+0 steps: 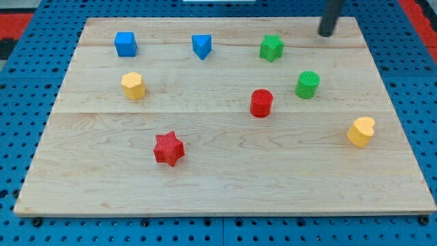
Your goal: Slide the green star to the top left side of the red circle
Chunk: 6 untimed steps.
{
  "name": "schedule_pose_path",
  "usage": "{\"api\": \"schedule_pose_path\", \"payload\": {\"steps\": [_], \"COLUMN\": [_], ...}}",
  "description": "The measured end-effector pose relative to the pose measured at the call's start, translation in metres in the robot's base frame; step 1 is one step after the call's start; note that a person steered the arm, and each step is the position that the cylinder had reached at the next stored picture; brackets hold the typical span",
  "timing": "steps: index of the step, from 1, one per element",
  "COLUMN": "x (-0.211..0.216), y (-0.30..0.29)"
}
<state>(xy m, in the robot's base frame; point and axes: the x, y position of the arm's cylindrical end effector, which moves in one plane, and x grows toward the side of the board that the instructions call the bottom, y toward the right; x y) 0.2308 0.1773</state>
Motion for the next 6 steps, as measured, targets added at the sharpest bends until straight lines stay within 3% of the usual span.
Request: {"api": "schedule_pose_path", "payload": {"steps": [1,2,3,4,5,6], "x": [0.009,0.088,0.117,0.063,0.069,0.113], "y": [-0.054,-0.07,-0.079,-0.049,-0.105,-0.138]}}
